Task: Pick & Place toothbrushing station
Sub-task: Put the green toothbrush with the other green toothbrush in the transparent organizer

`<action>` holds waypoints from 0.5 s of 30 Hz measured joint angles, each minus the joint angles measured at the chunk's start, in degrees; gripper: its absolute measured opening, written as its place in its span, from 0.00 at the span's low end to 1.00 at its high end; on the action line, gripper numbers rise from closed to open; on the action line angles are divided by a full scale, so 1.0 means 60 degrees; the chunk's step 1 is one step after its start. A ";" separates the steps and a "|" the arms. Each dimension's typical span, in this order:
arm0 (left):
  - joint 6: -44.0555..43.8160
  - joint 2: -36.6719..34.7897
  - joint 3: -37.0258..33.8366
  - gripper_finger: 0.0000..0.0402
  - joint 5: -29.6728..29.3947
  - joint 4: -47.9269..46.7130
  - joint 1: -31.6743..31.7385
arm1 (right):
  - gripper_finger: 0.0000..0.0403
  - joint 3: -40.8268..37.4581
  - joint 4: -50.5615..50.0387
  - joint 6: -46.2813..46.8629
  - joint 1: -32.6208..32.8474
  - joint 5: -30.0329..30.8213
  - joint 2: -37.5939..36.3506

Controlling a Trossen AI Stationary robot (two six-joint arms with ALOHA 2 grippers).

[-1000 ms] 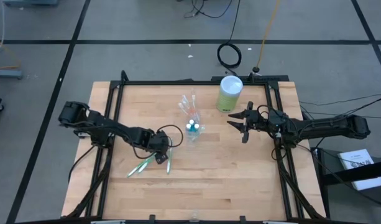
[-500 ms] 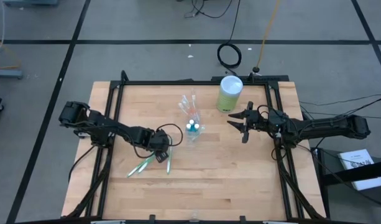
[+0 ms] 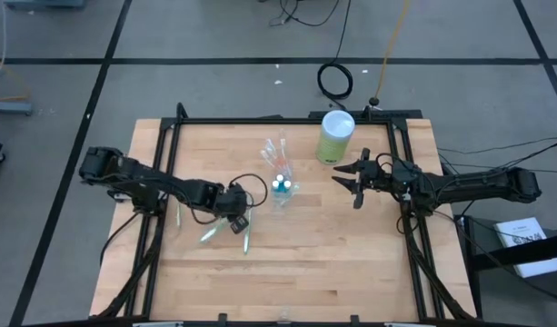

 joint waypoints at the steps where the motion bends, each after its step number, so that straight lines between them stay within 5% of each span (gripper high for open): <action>1: 0.0146 -0.0217 0.0088 0.16 -0.0271 0.0089 0.0000 | 0.32 0.0000 0.0001 0.0000 0.0000 0.0000 0.0000; 5: 0.0859 -0.0931 0.0193 0.18 -0.1311 0.0552 -0.0012 | 0.32 0.0000 0.0003 0.0004 0.0000 0.0000 -0.0003; 15: 0.5349 -0.2164 0.0240 0.14 -0.1970 0.5965 -0.0026 | 0.32 0.0004 -0.0005 0.0001 0.0000 -0.0003 0.0000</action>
